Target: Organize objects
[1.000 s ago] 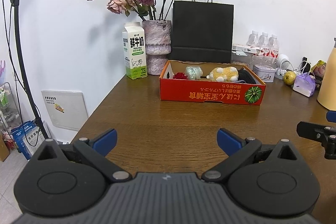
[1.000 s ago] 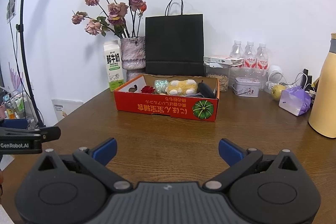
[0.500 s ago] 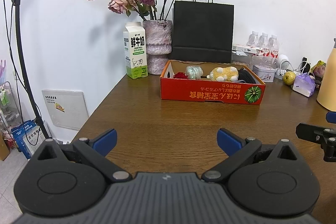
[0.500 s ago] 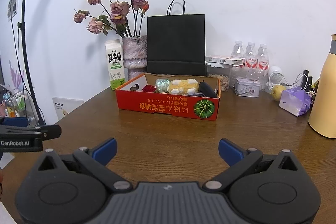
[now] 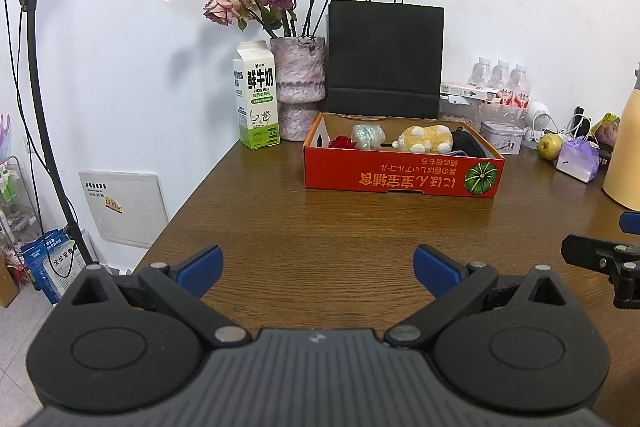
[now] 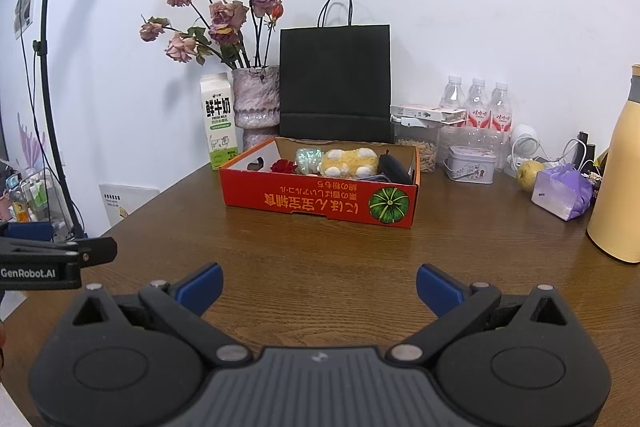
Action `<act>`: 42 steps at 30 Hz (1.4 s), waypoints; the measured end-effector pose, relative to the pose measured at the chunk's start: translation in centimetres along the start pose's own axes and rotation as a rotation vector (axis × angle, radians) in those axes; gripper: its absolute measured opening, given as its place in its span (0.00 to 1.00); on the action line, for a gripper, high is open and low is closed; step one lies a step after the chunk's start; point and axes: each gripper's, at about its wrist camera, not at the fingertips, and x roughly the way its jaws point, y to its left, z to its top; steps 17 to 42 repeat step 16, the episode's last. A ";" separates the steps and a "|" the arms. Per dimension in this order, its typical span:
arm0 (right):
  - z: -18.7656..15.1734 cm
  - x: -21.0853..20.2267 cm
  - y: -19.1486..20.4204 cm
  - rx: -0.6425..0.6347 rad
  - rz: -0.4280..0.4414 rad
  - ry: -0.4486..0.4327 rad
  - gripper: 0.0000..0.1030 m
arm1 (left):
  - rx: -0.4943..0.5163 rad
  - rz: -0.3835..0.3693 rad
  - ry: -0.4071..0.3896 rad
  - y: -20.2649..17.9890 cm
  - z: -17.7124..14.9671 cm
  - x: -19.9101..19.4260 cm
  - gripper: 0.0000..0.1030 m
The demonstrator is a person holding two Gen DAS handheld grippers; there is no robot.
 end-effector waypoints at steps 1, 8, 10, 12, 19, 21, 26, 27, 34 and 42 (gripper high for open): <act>0.0 0.0 0.0 0.000 0.000 0.000 1.00 | 0.000 0.000 0.000 0.0 0.0 0.0 1.00; 0.0 0.0 0.1 0.000 -0.001 0.000 1.00 | 0.001 -0.007 0.011 -0.2 -0.1 0.2 1.00; 0.0 0.0 0.1 0.000 -0.001 0.001 1.00 | -0.009 -0.012 0.015 -0.1 -0.1 0.3 1.00; -0.2 0.2 0.1 0.000 -0.002 0.004 1.00 | -0.013 -0.020 0.016 0.0 -0.2 0.3 1.00; -0.4 0.5 0.2 -0.001 -0.002 0.010 1.00 | -0.008 -0.030 0.018 0.0 -0.1 0.5 1.00; -0.4 0.5 0.2 -0.001 -0.002 0.010 1.00 | -0.008 -0.030 0.018 0.0 -0.1 0.5 1.00; -0.4 0.5 0.2 -0.001 -0.002 0.010 1.00 | -0.008 -0.030 0.018 0.0 -0.1 0.5 1.00; -0.4 0.5 0.2 -0.001 -0.002 0.010 1.00 | -0.008 -0.030 0.018 0.0 -0.1 0.5 1.00; -0.4 0.5 0.2 -0.001 -0.002 0.010 1.00 | -0.008 -0.030 0.018 0.0 -0.1 0.5 1.00; -0.4 0.5 0.2 -0.001 -0.002 0.010 1.00 | -0.008 -0.030 0.018 0.0 -0.1 0.5 1.00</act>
